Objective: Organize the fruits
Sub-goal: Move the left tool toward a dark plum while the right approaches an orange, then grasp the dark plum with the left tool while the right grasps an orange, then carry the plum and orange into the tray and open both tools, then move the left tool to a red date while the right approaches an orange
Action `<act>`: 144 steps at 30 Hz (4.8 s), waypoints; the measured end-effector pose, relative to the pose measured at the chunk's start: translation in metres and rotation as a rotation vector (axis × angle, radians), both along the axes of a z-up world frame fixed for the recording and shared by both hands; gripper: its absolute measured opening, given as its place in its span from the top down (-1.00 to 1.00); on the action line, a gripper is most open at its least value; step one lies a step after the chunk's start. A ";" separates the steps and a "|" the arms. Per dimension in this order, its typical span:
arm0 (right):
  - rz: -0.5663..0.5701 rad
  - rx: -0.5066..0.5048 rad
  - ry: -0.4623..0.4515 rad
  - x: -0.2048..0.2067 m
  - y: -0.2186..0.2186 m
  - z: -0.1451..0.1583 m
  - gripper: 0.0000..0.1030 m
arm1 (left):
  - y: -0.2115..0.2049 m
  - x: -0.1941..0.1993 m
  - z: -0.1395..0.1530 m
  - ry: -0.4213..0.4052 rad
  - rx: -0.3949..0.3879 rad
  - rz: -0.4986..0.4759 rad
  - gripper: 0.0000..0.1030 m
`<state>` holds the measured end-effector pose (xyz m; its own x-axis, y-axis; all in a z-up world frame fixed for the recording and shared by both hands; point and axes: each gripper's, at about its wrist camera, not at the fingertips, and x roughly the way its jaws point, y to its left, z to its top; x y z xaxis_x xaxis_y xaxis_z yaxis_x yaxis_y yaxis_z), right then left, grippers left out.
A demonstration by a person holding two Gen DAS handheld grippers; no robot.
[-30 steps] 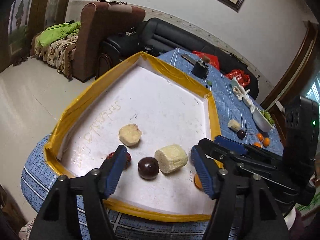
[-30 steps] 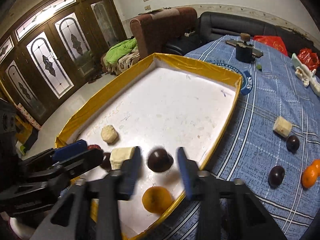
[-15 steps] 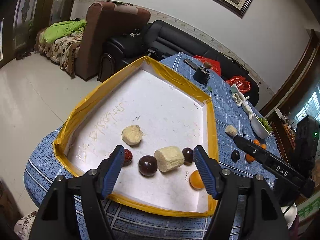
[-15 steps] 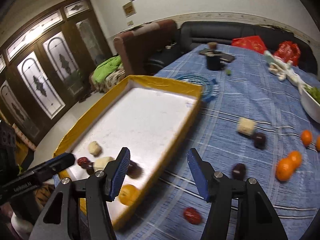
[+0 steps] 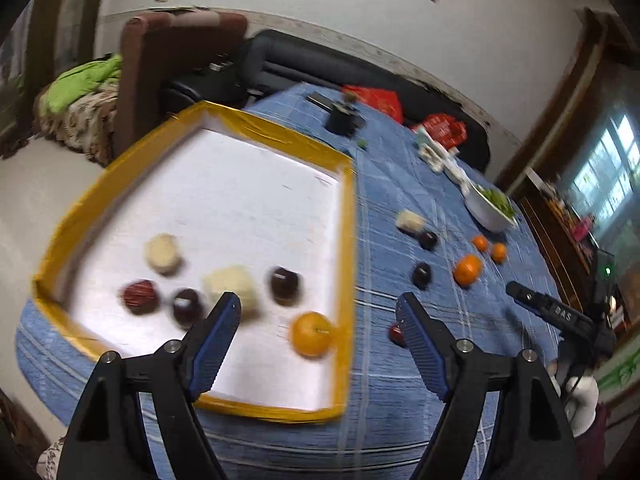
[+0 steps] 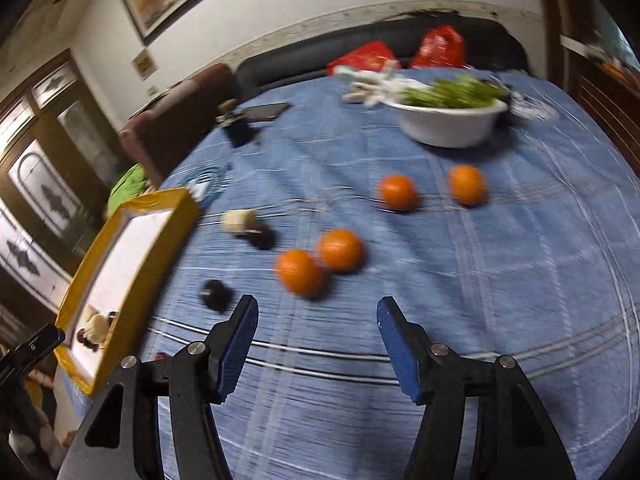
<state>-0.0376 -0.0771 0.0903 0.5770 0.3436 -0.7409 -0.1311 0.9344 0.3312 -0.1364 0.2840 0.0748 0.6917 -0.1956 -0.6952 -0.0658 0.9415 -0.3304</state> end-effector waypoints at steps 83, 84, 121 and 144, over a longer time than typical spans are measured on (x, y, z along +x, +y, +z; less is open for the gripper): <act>0.301 -0.019 -0.152 0.000 0.116 0.023 0.25 | -0.006 0.067 0.003 -0.002 0.252 0.031 0.52; 0.329 -0.015 -0.146 0.000 0.129 0.026 0.25 | 0.003 0.069 0.004 0.003 0.260 0.045 0.52; 0.416 0.014 -0.031 0.011 0.212 0.017 -0.28 | 0.064 0.035 0.011 0.045 -0.013 0.138 -0.52; -0.029 -0.030 0.026 -0.004 -0.039 -0.015 -0.33 | -0.077 0.033 -0.007 0.103 0.056 -0.137 -0.60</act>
